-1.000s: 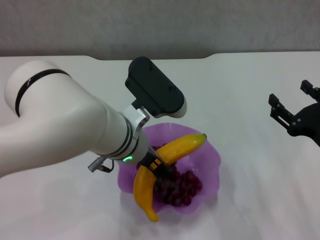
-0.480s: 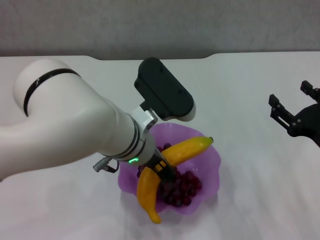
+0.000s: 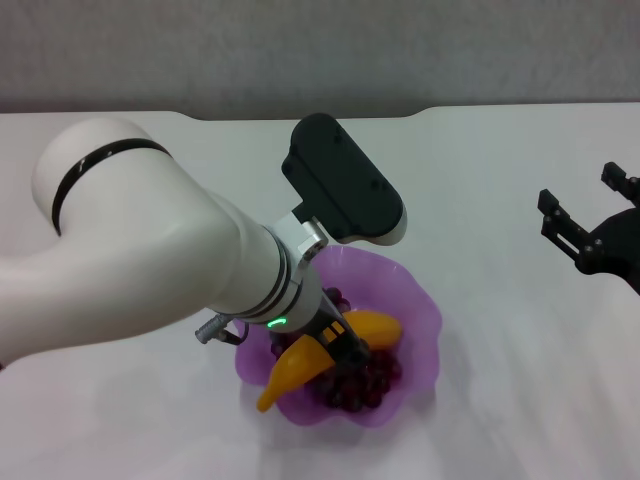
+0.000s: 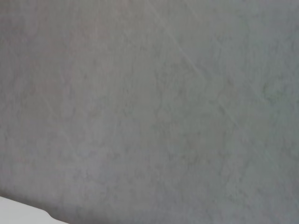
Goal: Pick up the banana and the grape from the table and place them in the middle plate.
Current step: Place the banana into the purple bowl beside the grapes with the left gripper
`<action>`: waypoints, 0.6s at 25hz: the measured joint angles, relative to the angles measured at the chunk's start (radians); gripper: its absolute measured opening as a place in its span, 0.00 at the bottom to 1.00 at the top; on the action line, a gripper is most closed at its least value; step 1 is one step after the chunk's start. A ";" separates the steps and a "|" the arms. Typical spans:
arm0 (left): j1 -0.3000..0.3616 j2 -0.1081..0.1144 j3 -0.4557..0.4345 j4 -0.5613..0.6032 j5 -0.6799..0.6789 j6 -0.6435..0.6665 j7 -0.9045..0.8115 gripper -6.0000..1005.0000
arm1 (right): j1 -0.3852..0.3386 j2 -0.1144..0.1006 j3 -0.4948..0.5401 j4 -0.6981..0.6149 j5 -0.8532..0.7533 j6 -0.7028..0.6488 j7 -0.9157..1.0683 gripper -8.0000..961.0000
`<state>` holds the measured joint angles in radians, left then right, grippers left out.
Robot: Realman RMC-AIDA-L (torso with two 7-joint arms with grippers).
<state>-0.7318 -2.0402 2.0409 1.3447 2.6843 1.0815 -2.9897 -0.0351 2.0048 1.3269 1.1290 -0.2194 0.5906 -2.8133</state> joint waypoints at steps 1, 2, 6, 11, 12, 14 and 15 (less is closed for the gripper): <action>0.000 0.000 0.000 0.000 0.000 0.000 0.000 0.65 | 0.000 0.000 0.000 0.000 0.000 0.000 0.000 0.83; 0.000 0.000 0.001 0.001 0.001 0.000 0.000 0.67 | 0.000 0.000 0.000 0.000 0.000 0.000 0.000 0.83; 0.002 0.000 0.002 0.011 0.002 0.000 0.000 0.73 | 0.000 0.000 0.000 0.000 0.000 -0.001 0.000 0.83; 0.013 0.001 0.014 0.061 0.006 0.002 0.000 0.83 | 0.000 0.000 0.000 0.000 0.000 -0.002 0.000 0.83; 0.019 0.001 0.015 0.076 0.011 0.004 0.000 0.83 | 0.000 0.000 0.000 0.000 0.000 -0.002 0.000 0.83; 0.025 0.001 0.015 0.096 0.020 0.008 0.000 0.84 | 0.000 -0.001 0.000 0.000 0.000 -0.002 0.000 0.83; 0.035 0.001 0.015 0.117 0.035 0.014 0.000 0.84 | -0.001 -0.001 0.000 0.000 0.000 -0.002 0.000 0.83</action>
<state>-0.6969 -2.0388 2.0556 1.4620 2.7189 1.0951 -2.9896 -0.0359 2.0040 1.3271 1.1289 -0.2194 0.5886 -2.8133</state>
